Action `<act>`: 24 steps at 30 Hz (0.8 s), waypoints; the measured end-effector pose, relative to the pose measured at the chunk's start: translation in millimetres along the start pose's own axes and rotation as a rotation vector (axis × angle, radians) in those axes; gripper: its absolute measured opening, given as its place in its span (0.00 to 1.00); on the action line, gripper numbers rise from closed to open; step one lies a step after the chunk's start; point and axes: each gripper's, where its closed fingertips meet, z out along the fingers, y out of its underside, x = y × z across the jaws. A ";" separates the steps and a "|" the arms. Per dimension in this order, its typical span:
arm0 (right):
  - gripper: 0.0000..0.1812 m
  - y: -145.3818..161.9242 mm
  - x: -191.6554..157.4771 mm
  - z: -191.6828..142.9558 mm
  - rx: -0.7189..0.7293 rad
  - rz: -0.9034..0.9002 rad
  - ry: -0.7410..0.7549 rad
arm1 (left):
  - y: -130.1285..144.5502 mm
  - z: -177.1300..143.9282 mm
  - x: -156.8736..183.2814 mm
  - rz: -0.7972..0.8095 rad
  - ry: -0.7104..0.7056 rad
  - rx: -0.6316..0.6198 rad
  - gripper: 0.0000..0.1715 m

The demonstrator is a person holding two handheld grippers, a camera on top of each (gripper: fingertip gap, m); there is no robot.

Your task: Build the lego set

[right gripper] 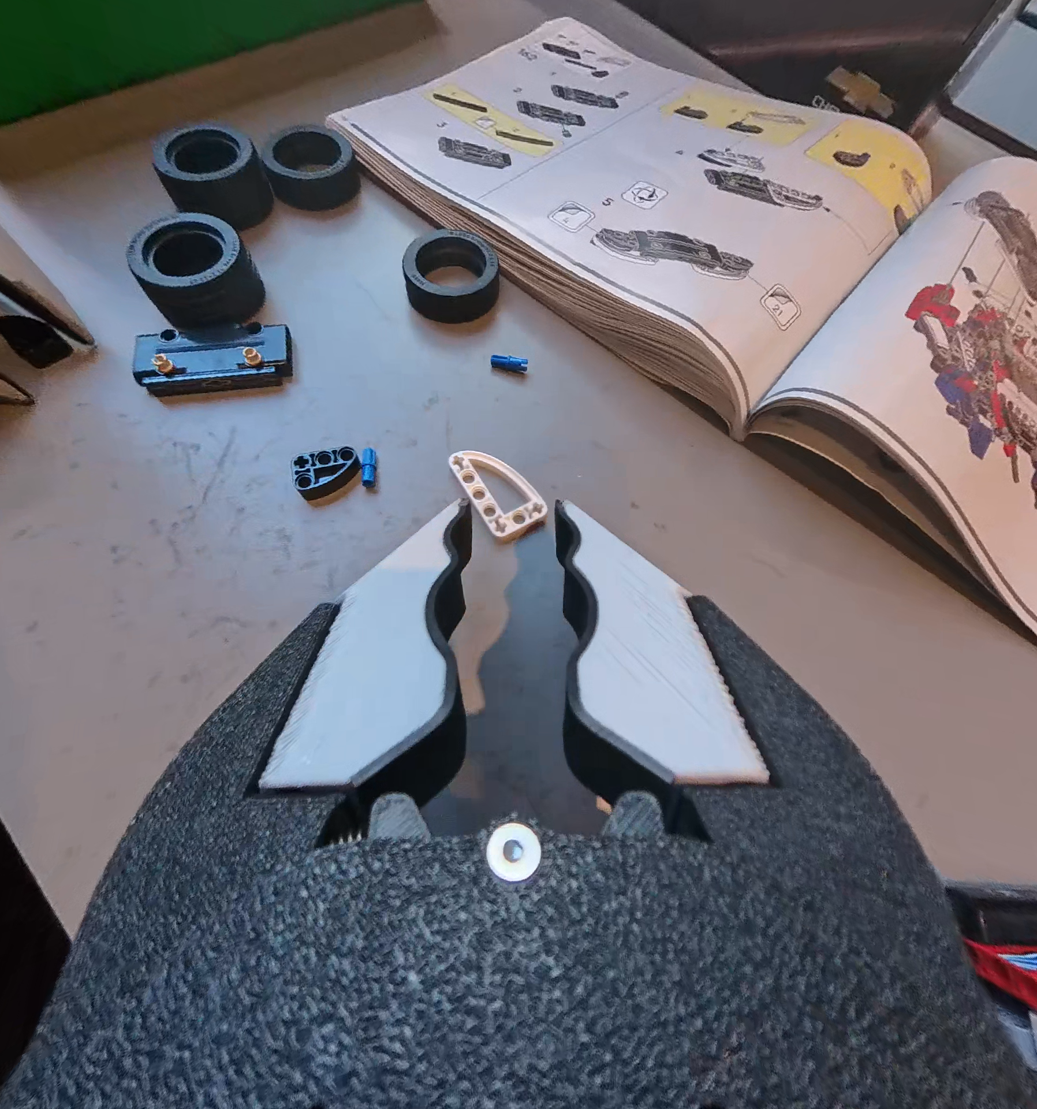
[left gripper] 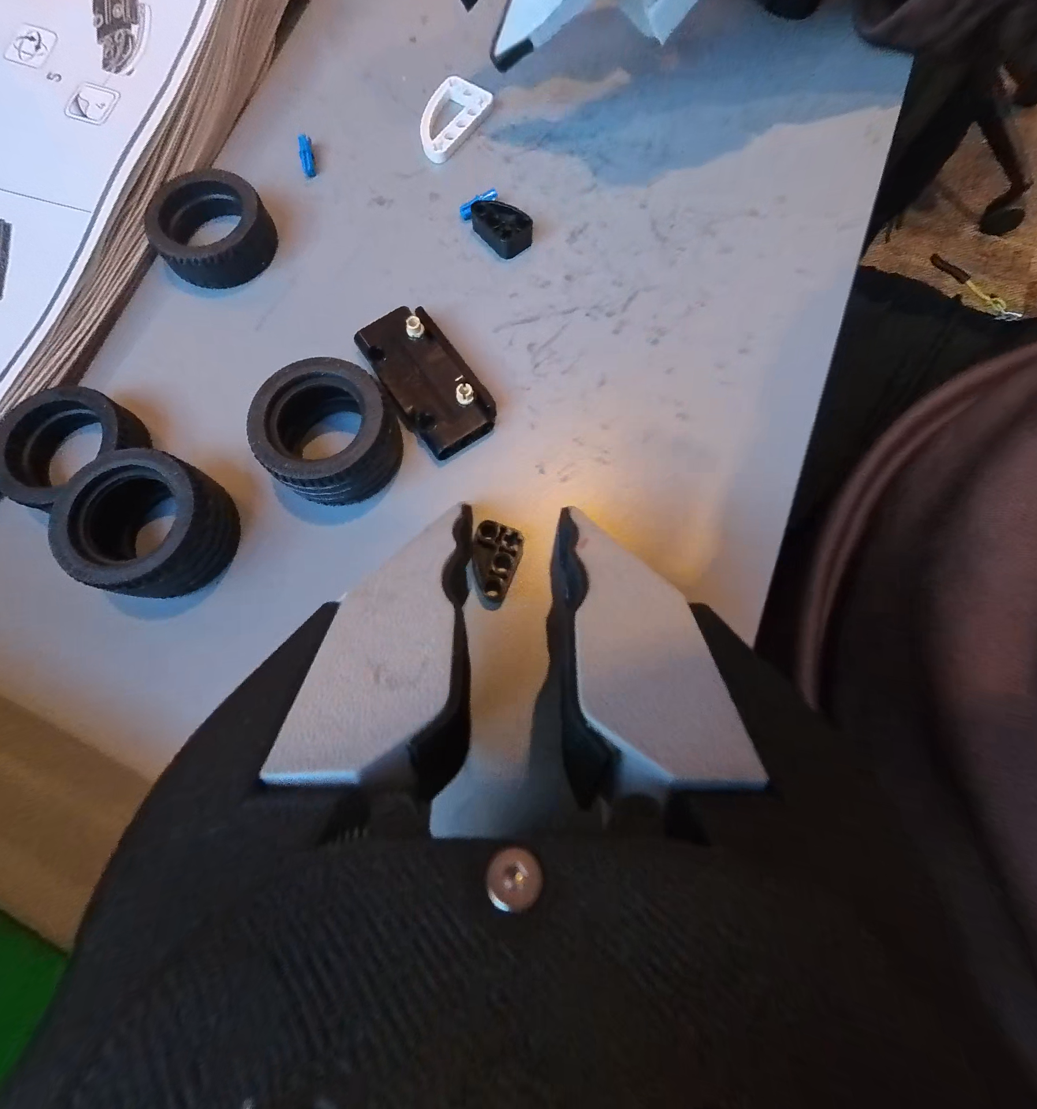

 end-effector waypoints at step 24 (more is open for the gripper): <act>0.13 -5.4 -80.0 29.9 -0.112 -0.142 -0.261 | -15.1 -15.2 -7.0 -0.025 -0.036 0.141 0.16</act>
